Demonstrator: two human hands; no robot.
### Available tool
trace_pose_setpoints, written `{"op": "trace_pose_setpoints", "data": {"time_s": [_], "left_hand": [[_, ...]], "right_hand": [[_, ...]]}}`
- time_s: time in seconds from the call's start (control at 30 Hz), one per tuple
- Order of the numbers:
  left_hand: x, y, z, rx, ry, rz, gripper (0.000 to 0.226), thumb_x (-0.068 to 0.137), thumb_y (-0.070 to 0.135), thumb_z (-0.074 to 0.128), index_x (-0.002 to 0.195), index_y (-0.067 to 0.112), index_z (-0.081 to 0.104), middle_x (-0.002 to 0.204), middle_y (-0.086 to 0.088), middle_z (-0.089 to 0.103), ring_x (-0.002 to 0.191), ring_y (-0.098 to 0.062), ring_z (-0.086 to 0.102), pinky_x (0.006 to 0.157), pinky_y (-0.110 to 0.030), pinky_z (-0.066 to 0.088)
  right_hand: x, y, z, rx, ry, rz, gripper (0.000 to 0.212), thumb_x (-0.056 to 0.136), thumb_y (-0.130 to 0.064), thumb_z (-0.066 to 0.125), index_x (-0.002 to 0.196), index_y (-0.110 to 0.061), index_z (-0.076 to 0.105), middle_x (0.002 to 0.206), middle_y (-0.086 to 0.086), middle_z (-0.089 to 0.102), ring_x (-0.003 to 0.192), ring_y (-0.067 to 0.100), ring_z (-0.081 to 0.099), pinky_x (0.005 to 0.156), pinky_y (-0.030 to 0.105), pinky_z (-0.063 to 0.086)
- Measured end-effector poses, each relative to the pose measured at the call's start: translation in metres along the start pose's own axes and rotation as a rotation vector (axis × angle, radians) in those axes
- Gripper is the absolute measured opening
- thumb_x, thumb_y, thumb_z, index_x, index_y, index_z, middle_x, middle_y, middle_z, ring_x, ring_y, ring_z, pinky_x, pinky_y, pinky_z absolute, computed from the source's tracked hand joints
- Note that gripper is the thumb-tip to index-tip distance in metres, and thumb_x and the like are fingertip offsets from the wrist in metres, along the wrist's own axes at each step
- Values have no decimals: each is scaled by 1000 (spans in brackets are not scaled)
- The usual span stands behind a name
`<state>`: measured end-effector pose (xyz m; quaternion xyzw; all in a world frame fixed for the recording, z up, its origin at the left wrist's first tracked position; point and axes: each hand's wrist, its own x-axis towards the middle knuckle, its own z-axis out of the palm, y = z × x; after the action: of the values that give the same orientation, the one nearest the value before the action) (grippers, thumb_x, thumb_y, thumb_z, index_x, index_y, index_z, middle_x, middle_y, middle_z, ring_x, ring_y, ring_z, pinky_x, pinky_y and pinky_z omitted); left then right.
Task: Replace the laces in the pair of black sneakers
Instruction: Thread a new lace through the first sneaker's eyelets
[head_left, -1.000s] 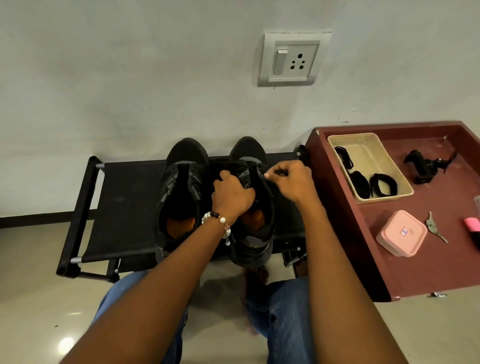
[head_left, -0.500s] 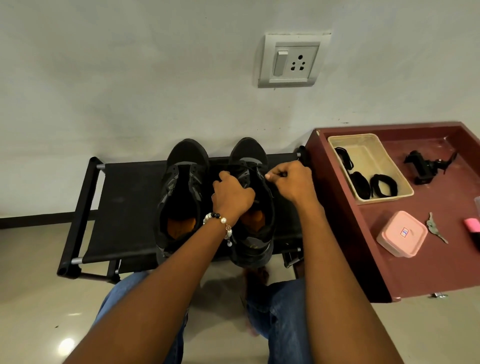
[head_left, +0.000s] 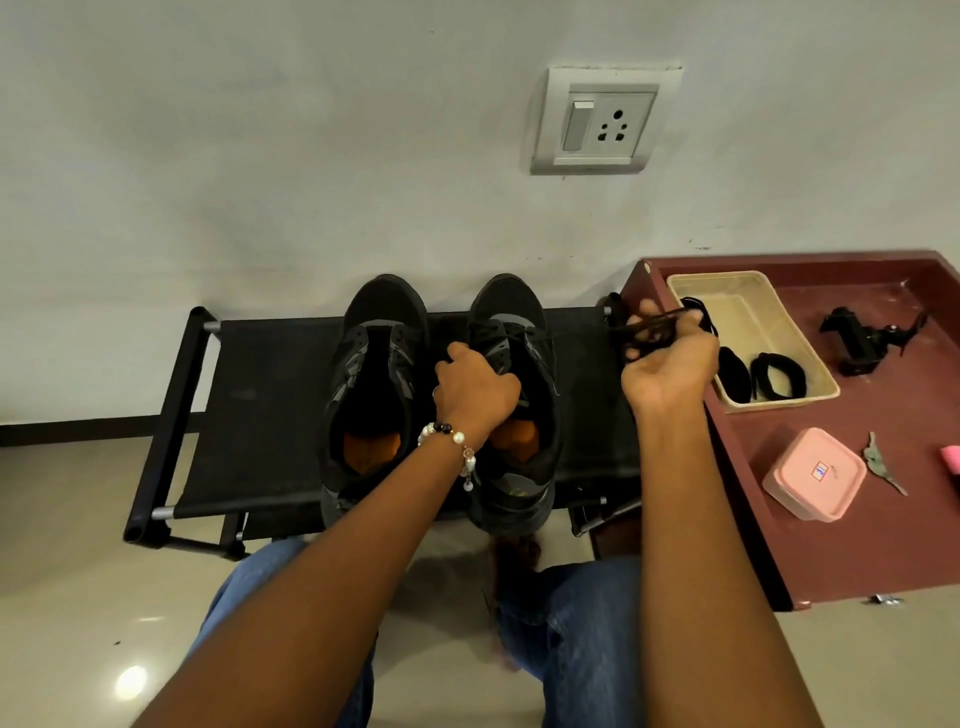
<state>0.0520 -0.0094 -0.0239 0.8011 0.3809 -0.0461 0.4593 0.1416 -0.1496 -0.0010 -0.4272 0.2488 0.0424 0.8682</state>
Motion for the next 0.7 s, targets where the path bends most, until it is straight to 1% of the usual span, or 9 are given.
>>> {"op": "trace_pose_setpoints", "data": {"time_s": [0.1, 0.17, 0.2, 0.27, 0.43, 0.5, 0.6, 0.63, 0.7], "left_hand": [[0, 0, 0, 1, -1, -6, 68, 86, 23, 64, 142, 8, 28, 137, -19, 39, 117, -38, 49, 78, -35, 44], [0, 1, 0, -2, -7, -9, 69, 87, 23, 64, 143, 8, 26, 138, -19, 39, 118, -39, 48, 80, -36, 45], [0, 1, 0, -3, -9, -10, 70, 87, 23, 63, 144, 8, 26, 139, -19, 38, 119, -39, 48, 82, -38, 46], [0, 1, 0, -5, -4, -15, 69, 87, 23, 63, 143, 8, 26, 139, -19, 37, 120, -40, 47, 87, -40, 48], [-1, 2, 1, -28, -3, -24, 70, 86, 18, 62, 144, 8, 24, 141, -19, 34, 119, -40, 46, 93, -47, 50], [-2, 3, 1, -38, -2, -25, 71, 87, 16, 62, 145, 8, 23, 141, -19, 33, 120, -40, 46, 93, -46, 50], [-2, 2, 2, -56, 6, -16, 69, 87, 16, 61, 144, 9, 24, 141, -19, 33, 119, -40, 46, 92, -44, 50], [-2, 2, 2, -60, 8, -13, 68, 87, 16, 61, 144, 9, 24, 141, -19, 33, 120, -40, 46, 90, -41, 49], [-2, 2, 3, -61, 3, -10, 68, 88, 16, 60, 145, 10, 24, 142, -19, 32, 120, -40, 45, 84, -37, 46]], "right_hand": [[1, 14, 5, -405, -124, -125, 9, 98, -27, 56, 96, -19, 58, 71, -3, 57, 53, 6, 47, 51, 21, 34], [3, 23, 5, -892, -235, -314, 20, 90, -26, 69, 108, -19, 64, 96, -2, 65, 81, 8, 58, 72, 25, 49], [2, 28, 5, -1128, -316, -372, 24, 87, -27, 72, 110, -18, 67, 103, -3, 65, 92, 9, 58, 83, 25, 48], [-2, 34, 4, -1414, -419, -392, 23, 86, -29, 73, 102, -13, 74, 99, 1, 68, 92, 10, 58, 86, 25, 46], [-8, 30, 7, -1400, -293, -356, 18, 89, -28, 69, 89, -11, 74, 96, 6, 68, 91, 18, 59, 84, 29, 48], [-7, 23, 7, -1208, -85, -359, 16, 92, -27, 64, 88, -13, 72, 94, 7, 67, 93, 21, 59, 86, 31, 48], [-5, 12, 2, -853, 216, -304, 26, 91, -21, 63, 66, -15, 58, 79, 4, 64, 82, 24, 60, 79, 33, 50], [-4, 11, -1, -890, 273, -303, 25, 90, -21, 64, 66, -17, 59, 86, 7, 66, 86, 27, 62, 82, 36, 51], [-2, 12, -6, -1258, 348, -345, 13, 90, -24, 64, 88, -12, 69, 122, 17, 57, 110, 36, 55, 92, 43, 46]]}}
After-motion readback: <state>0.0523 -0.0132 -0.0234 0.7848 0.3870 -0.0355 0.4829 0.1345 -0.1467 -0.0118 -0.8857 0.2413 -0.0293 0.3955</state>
